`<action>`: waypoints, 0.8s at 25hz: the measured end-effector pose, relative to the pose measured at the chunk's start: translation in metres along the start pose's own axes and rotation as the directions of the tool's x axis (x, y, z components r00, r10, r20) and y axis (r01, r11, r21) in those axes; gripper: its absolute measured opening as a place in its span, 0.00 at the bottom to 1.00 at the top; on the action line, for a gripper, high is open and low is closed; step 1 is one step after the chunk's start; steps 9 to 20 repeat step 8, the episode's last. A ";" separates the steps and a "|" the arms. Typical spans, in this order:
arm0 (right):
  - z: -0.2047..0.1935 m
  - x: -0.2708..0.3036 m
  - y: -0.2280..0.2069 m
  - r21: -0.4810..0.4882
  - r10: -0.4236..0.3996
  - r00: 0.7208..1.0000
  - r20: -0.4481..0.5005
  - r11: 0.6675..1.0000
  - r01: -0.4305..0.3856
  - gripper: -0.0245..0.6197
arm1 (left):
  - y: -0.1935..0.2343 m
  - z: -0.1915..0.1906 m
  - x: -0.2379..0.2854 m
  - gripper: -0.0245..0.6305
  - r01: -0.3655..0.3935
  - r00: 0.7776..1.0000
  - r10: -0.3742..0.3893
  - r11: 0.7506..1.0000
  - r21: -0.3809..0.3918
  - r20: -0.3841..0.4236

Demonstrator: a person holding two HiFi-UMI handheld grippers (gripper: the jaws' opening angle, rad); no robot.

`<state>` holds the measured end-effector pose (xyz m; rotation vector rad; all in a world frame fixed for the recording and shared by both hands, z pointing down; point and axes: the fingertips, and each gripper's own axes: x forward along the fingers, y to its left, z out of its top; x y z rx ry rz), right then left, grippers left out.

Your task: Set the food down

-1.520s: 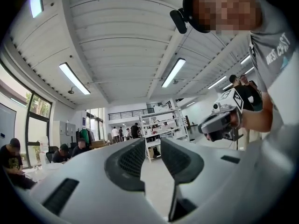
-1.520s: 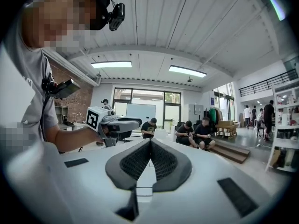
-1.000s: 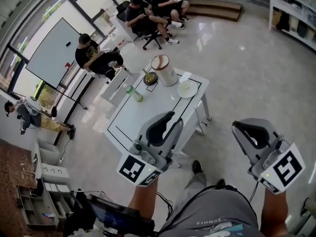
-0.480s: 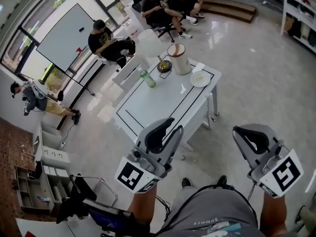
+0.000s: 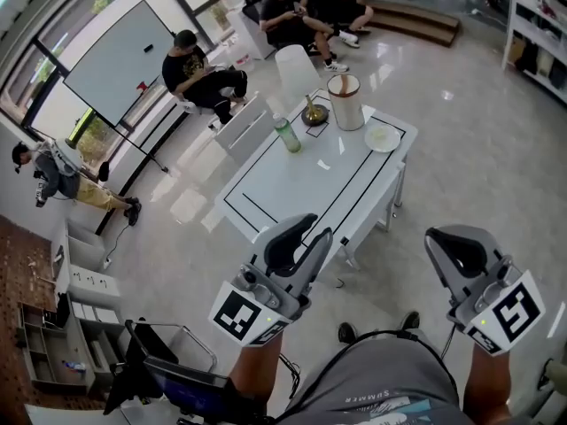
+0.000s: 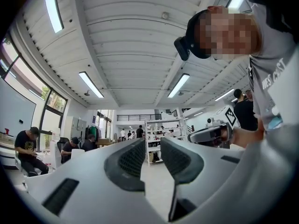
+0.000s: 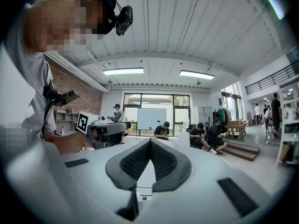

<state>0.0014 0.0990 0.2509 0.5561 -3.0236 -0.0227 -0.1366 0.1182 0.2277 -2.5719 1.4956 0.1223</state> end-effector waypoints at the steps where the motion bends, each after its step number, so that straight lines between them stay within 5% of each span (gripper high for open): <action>1: 0.001 0.005 0.007 -0.002 -0.010 1.000 -0.001 1.000 0.010 0.05 | 0.005 0.002 -0.006 0.20 0.010 1.000 -0.010 1.000 0.000 0.008; 8: 0.003 0.026 0.049 0.003 -0.055 0.998 0.001 0.998 0.055 0.05 | 0.025 0.013 -0.043 0.20 0.056 0.998 -0.057 0.998 0.007 0.022; 20: 0.003 0.026 0.049 0.003 -0.055 0.998 0.001 0.998 0.055 0.05 | 0.025 0.013 -0.043 0.20 0.056 0.998 -0.057 0.998 0.007 0.022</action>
